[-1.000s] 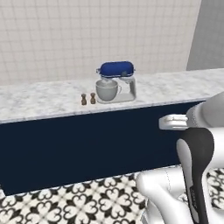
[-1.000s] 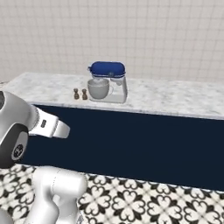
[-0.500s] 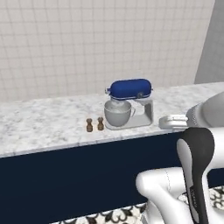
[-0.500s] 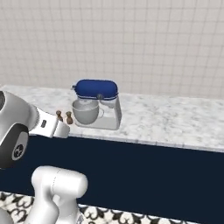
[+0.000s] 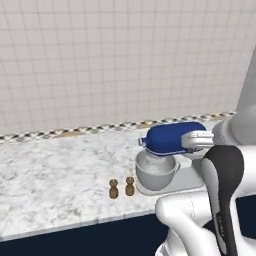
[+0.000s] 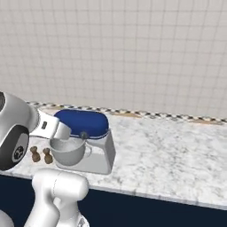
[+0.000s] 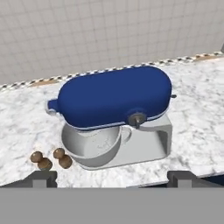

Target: Navigate to the stand mixer.

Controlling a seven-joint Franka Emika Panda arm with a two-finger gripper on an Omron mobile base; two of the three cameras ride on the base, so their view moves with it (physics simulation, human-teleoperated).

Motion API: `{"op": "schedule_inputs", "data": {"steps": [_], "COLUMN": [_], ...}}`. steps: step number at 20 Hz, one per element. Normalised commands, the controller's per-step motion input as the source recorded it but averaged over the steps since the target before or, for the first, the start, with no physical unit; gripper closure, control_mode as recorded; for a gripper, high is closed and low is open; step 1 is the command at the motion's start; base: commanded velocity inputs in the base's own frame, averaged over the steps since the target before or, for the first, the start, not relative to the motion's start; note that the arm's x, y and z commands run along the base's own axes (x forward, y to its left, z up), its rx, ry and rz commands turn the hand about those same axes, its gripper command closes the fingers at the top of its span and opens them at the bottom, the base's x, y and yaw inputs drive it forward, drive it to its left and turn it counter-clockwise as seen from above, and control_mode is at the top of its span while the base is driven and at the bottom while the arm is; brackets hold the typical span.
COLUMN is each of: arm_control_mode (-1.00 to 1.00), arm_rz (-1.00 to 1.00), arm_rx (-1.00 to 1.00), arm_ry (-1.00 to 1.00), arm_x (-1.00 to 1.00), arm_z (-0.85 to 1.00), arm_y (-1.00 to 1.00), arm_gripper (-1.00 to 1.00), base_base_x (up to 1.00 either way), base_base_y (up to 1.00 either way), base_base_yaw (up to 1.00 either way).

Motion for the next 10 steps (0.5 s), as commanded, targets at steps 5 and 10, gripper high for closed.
{"op": "schedule_inputs", "data": {"steps": [5,10], "arm_control_mode": [1.00,1.00], "arm_rz": [0.00,0.00], "arm_rx": [0.00,0.00], "arm_ry": [0.00,0.00], "arm_x": [0.00,0.00], "arm_z": [0.00,0.00], "arm_y": [0.00,0.00], "arm_gripper": [-1.00,-1.00], "base_base_x": [1.00,1.00], "base_base_y": [0.00,-0.05], "base_base_yaw": [0.33,0.37]}}
